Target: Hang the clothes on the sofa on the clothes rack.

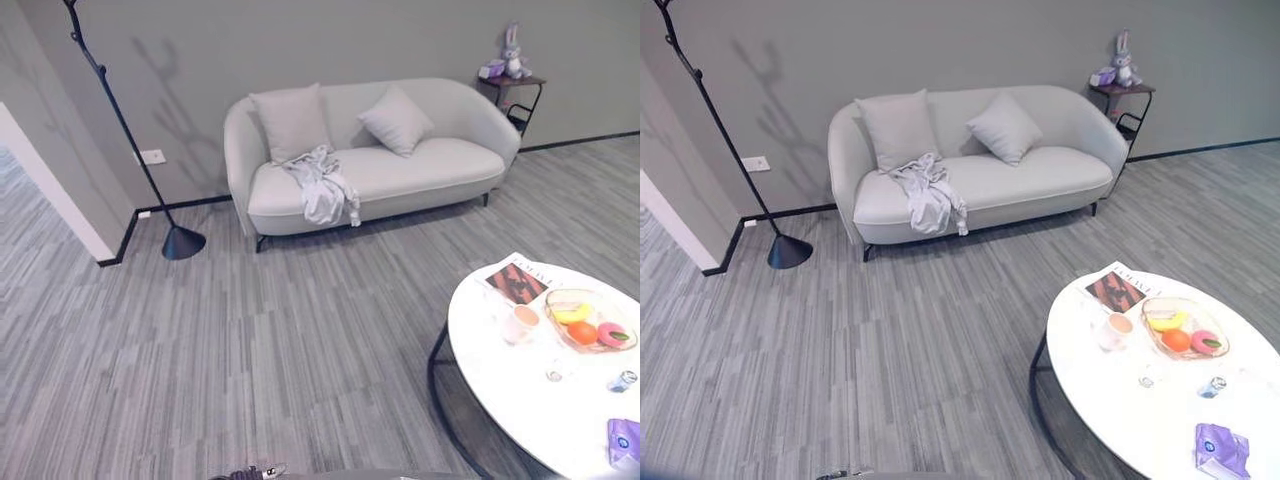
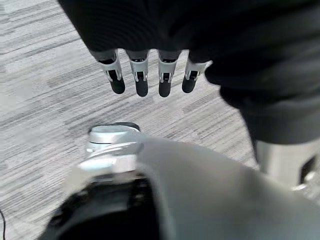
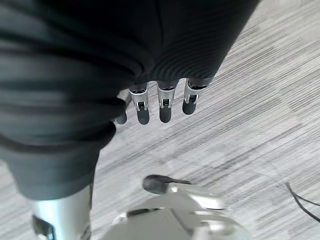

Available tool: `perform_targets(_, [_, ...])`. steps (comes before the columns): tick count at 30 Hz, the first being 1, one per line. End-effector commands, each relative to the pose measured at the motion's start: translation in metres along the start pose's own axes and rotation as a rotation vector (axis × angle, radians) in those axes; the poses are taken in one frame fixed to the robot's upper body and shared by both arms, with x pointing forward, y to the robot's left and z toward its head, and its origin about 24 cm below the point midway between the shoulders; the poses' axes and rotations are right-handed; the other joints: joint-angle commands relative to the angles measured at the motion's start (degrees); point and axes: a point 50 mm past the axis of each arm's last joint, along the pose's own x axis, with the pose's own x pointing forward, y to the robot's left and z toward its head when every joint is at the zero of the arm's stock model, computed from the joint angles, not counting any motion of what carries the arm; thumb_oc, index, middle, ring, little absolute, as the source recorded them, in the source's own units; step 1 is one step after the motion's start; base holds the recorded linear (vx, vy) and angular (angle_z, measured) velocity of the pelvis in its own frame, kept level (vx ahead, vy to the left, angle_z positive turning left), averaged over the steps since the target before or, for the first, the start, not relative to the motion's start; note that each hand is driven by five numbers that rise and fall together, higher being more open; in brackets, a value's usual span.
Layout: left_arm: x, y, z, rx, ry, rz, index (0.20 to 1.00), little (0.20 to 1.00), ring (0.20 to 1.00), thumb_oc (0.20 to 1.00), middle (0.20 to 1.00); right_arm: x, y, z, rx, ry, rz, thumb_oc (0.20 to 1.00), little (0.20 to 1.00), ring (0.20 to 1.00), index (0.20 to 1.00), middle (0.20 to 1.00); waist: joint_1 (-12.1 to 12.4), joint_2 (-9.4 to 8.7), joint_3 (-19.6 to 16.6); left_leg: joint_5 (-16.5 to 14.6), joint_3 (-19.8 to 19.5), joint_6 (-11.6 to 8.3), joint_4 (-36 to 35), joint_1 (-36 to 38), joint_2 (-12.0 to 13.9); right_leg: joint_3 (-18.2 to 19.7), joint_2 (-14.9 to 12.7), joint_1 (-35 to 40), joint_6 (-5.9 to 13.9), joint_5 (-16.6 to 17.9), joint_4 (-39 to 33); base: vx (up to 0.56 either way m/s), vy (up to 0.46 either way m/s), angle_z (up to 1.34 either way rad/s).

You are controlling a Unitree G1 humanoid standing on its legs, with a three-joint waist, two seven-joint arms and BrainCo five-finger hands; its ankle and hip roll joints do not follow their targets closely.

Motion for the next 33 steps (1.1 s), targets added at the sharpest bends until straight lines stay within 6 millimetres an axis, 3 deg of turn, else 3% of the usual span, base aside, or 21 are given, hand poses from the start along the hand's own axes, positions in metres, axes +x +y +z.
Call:
perform_targets(1, [0.001,0.007,0.040,-0.051,-0.118,0.045,1.000,1.000,1.000,1.000,1.000,-0.001,0.014,0.047,-0.260,-0.079,-0.014,1.000,1.000,1.000,1.000,1.000,2.68,-1.67,9.23,9.12,-3.32,7.59,21.45,-12.51,-1.79,4.46,-1.10,2.02,2.16,-7.02,6.98,-0.06,-0.154,-0.41])
perform_targets(5, [0.001,0.007,0.040,-0.051,-0.118,0.045,1.000,1.000,1.000,1.000,1.000,-0.001,0.014,0.047,-0.260,-0.079,-0.014,1.000,1.000,1.000,1.000,1.000,2.68,-1.67,9.23,9.12,-3.32,7.59,21.45,-12.51,-1.79,4.46,-1.10,2.02,2.16,-7.02,6.98,0.06,0.021,-0.42])
perform_targets(6, [0.000,0.010,0.033,-0.049,-0.103,0.050,1.000,1.000,1.000,1.000,1.000,-0.001,0.015,0.054,-0.393,-0.101,-0.004,1.000,1.000,1.000,1.000,1.000,4.89,-1.56,8.45,4.36,1.97,8.16,12.15,-15.32,-7.11,5.86,-0.83,3.45,2.97,-8.60,6.73,0.59,0.170,-0.65])
perform_targets(7, [-0.001,0.020,0.013,-0.064,-0.047,0.076,1.000,1.000,1.000,1.000,1.000,-0.004,0.040,0.075,-0.502,-0.223,0.060,1.000,1.000,1.000,1.000,1.000,6.69,-1.97,6.68,10.03,4.53,7.11,-5.83,-14.51,-10.15,8.72,1.19,6.63,3.39,-10.32,5.06,0.72,0.194,-0.42])
perform_targets(10, [-0.003,0.032,0.002,-0.107,-0.012,0.114,1.000,1.000,1.000,1.000,1.000,-0.004,0.059,0.071,-0.480,-0.218,0.125,1.000,1.000,1.000,1.000,1.000,8.58,-2.99,5.47,15.86,5.42,5.52,-17.41,-19.31,-12.89,15.49,3.39,12.65,2.42,-12.67,2.87,0.90,0.230,-0.54])
perform_targets(11, [-0.008,0.048,-0.012,-0.163,0.027,0.154,1.000,1.000,1.000,1.000,1.000,-0.003,0.081,0.050,-0.421,-0.150,0.213,1.000,1.000,1.000,1.000,1.000,10.53,-6.69,3.00,18.65,3.40,8.00,-16.36,-17.06,-12.69,18.32,2.24,15.30,3.47,-14.79,7.04,1.45,0.477,-2.22])
perform_targets(12, [-0.008,0.050,-0.014,-0.145,0.042,0.148,1.000,1.000,1.000,1.000,1.000,-0.002,0.082,0.037,-0.375,-0.095,0.224,1.000,1.000,1.000,1.000,1.000,11.08,-9.16,1.32,16.79,3.25,9.37,-16.11,-14.29,-14.19,17.33,0.48,15.25,6.61,-9.45,11.80,1.20,0.415,-2.64])
perform_targets(13, [-0.008,0.050,-0.014,-0.145,0.042,0.148,1.000,1.000,1.000,1.000,1.000,-0.002,0.082,0.037,-0.375,-0.095,0.224,1.000,1.000,1.000,1.000,1.000,11.16,-9.04,1.19,16.79,3.26,9.34,-16.06,-14.44,-14.01,17.44,0.62,15.10,6.60,-9.33,11.79,0.66,0.287,-1.47])
perform_targets(14, [-0.009,0.052,-0.016,-0.093,0.062,0.134,1.000,1.000,1.000,1.000,1.000,-0.002,0.085,0.038,-0.408,-0.091,0.242,1.000,1.000,1.000,1.000,1.000,10.93,-9.49,0.77,14.80,3.21,10.89,-16.45,-11.16,-13.96,14.86,-0.75,11.06,10.89,-0.60,23.32,0.43,0.239,-1.20])
perform_targets(15, [-0.009,0.052,-0.012,-0.018,0.064,0.129,1.000,1.000,1.000,1.000,1.000,-0.004,0.092,0.044,-0.492,-0.117,0.251,1.000,1.000,1.000,1.000,1.000,10.43,-9.36,0.74,13.47,2.99,11.70,-16.92,-8.56,-14.04,11.94,-1.94,8.88,13.11,4.22,29.51,0.70,0.494,-0.43])
perform_targets(16, [-0.006,0.052,0.011,0.091,0.009,0.119,1.000,1.000,1.000,1.000,1.000,-0.011,0.108,0.078,-0.762,-0.265,0.247,1.000,1.000,1.000,1.000,1.000,8.63,-7.27,1.48,10.69,2.03,13.13,-17.82,-2.70,-13.34,4.72,-6.31,4.33,13.49,9.43,40.78,0.57,0.479,-0.27])
perform_targets(17, [-0.006,0.052,0.023,0.122,-0.019,0.114,1.000,1.000,1.000,1.000,1.000,-0.018,0.117,0.098,-0.889,-0.367,0.235,1.000,1.000,1.000,1.000,1.000,7.00,-5.69,2.10,9.49,1.85,13.47,-18.37,-0.15,-12.13,2.09,-7.69,-0.05,12.71,7.78,46.45,0.61,0.504,0.24])
perform_targets(18, [-0.006,0.053,0.039,0.200,-0.067,0.123,1.000,1.000,1.000,1.000,1.000,-0.034,0.129,0.130,-1.043,-0.545,0.205,1.000,1.000,1.000,1.000,1.000,4.52,-4.49,3.16,7.59,1.38,13.55,-18.37,2.90,-11.59,-0.87,-9.43,-4.47,11.44,2.23,46.99,0.45,0.278,0.39])
perform_targets(20, [-0.006,0.049,0.057,0.294,-0.123,0.125,1.000,1.000,1.000,1.000,1.000,-0.044,0.121,0.148,-1.070,-0.642,0.156,1.000,1.000,1.000,1.000,1.000,1.95,-3.63,4.40,5.85,0.77,12.70,-18.37,5.63,-10.80,-1.59,-8.87,-8.25,10.00,-2.14,39.55,0.32,0.099,0.10])
perform_targets(21, [-0.006,0.049,0.057,0.294,-0.123,0.124,1.000,1.000,1.000,1.000,1.000,-0.044,0.120,0.148,-1.070,-0.642,0.155,1.000,1.000,1.000,1.000,1.000,1.88,-3.38,4.33,5.90,0.65,12.63,-18.37,5.55,-10.56,-1.80,-8.61,-8.10,9.91,-1.86,39.12,0.32,-0.024,0.14])
perform_targets(22, [-0.006,0.041,0.071,0.399,-0.166,0.122,1.000,1.000,1.000,1.000,1.000,-0.035,0.104,0.141,-0.978,-0.575,0.135,1.000,1.000,1.000,1.000,1.000,0.27,-3.39,5.12,4.23,-0.81,11.68,-18.37,7.51,-10.48,-0.71,-7.96,-9.07,9.33,-3.50,25.95,0.35,-0.069,0.62])
perform_targets(24, [-0.006,0.031,0.084,0.495,-0.202,0.110,1.000,1.000,1.000,1.000,1.000,-0.026,0.088,0.129,-0.873,-0.490,0.122,1.000,1.000,1.000,1.000,1.000,-0.73,-3.88,5.37,2.10,-2.79,11.00,-18.37,9.19,-10.85,2.03,-7.85,-10.11,9.94,-1.00,12.00,0.46,-0.075,0.74])
perform_targets(25, [-0.005,0.024,0.085,0.535,-0.197,0.095,1.000,1.000,1.000,1.000,1.000,-0.017,0.076,0.116,-0.718,-0.394,0.112,1.000,1.000,1.000,1.000,1.000,-1.36,-3.75,5.69,-0.03,-3.91,10.70,-18.37,11.33,-10.72,4.31,-8.60,-12.11,11.59,4.12,3.72,0.46,-0.034,0.69])
perform_targets(30, [0.000,0.019,0.043,0.342,-0.063,0.056,1.000,1.000,1.000,1.000,1.000,-0.006,0.058,0.082,-0.373,-0.242,0.122,1.000,1.000,1.000,1.000,1.000,-3.21,-1.62,5.87,-5.67,-7.43,9.19,-18.37,18.91,-7.18,7.25,-11.00,-19.05,14.01,10.03,-2.62,0.52,-0.038,0.38])
perform_targets(32, [-0.003,0.030,0.012,0.177,0.039,0.072,1.000,1.000,1.000,1.000,1.000,-0.002,0.057,0.060,-0.205,-0.181,0.162,1.000,1.000,1.000,1.000,1.000,-3.62,-3.26,4.11,-7.88,-9.87,8.38,-18.37,20.94,-6.23,8.73,-11.76,-16.10,14.05,12.35,-1.83,0.87,-0.209,0.41])
perform_targets(33, [-0.004,0.032,-0.004,0.178,0.083,0.073,1.000,1.000,1.000,1.000,1.000,-0.002,0.057,0.053,-0.147,-0.162,0.177,1.000,1.000,1.000,1.000,1.000,-4.41,-2.76,2.17,-8.80,-8.92,7.30,-18.37,22.97,-2.78,9.35,-9.61,-15.94,13.90,11.36,1.57,1.00,-0.286,0.60])
